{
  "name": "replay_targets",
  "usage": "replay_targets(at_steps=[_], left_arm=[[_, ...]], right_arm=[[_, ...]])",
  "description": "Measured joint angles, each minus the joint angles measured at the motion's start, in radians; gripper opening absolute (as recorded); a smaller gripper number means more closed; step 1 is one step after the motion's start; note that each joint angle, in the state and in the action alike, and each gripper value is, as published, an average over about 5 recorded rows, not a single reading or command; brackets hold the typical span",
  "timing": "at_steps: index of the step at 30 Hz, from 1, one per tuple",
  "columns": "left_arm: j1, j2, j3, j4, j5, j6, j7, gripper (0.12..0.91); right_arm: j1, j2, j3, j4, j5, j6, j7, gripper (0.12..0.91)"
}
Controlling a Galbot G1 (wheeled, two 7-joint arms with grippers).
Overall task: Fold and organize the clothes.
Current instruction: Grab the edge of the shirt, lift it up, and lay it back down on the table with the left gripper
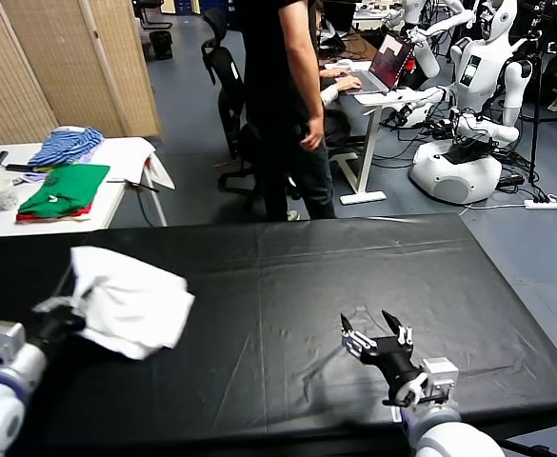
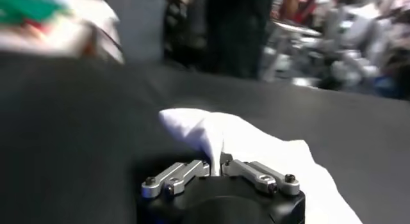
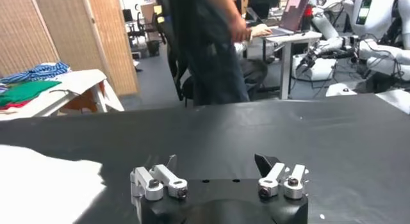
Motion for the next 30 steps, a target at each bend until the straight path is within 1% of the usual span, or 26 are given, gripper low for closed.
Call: replay_targets(at_steps=[2, 4, 6, 9, 11, 14, 17, 18, 20, 22, 25, 27, 30], left_arm=[[0.015, 0.008, 0.0, -0.007, 0.125, -0.042, 0.014, 0.203], [0.034, 0.006, 0.028, -0.007, 0.265, -0.09, 0.02, 0.203], [0.053, -0.005, 0.08, -0.001, 0.414, -0.133, 0.022, 0.203], [0.069, -0.033, 0.189, 0.015, 0.624, -0.178, 0.02, 0.203], [0.07, -0.052, 0.272, 0.027, 0.728, -0.208, 0.019, 0.203], [0.065, -0.07, 0.398, 0.048, 0.81, -0.269, 0.025, 0.203], [0.052, -0.077, 0.51, 0.069, 0.829, -0.329, 0.041, 0.203], [0.046, -0.077, 0.541, 0.074, 0.825, -0.34, 0.047, 0.203], [0.035, -0.076, 0.593, 0.08, 0.804, -0.341, 0.057, 0.203], [0.024, -0.072, 0.635, 0.083, 0.767, -0.325, 0.062, 0.203], [0.005, -0.065, 0.682, 0.083, 0.691, -0.281, 0.057, 0.203], [-0.009, -0.064, 0.707, 0.084, 0.628, -0.247, 0.04, 0.203], [-0.036, -0.073, 0.739, 0.085, 0.51, -0.193, -0.005, 0.203]], right_arm=[[0.0, 0.003, 0.001, -0.002, 0.0, 0.001, 0.0, 0.907], [-0.001, 0.005, 0.002, -0.004, 0.0, 0.001, 0.001, 0.907], [-0.004, 0.008, 0.005, -0.004, 0.0, 0.002, 0.001, 0.907], [-0.011, 0.01, 0.012, -0.004, -0.001, 0.002, 0.003, 0.907], [-0.016, 0.012, 0.017, -0.003, -0.001, 0.002, 0.005, 0.907], [-0.023, 0.015, 0.02, 0.0, -0.001, 0.002, 0.011, 0.907], [-0.029, 0.02, 0.019, 0.004, -0.002, 0.002, 0.016, 0.907], [-0.03, 0.022, 0.018, 0.005, -0.002, 0.002, 0.016, 0.907], [-0.033, 0.026, 0.017, 0.008, -0.003, 0.001, 0.017, 0.907], [-0.037, 0.029, 0.015, 0.01, -0.005, 0.0, 0.018, 0.907], [-0.046, 0.035, 0.008, 0.012, -0.007, -0.003, 0.02, 0.907], [-0.053, 0.039, 0.002, 0.013, -0.007, -0.007, 0.019, 0.907], [-0.063, 0.043, -0.009, 0.014, -0.005, -0.013, 0.013, 0.907]])
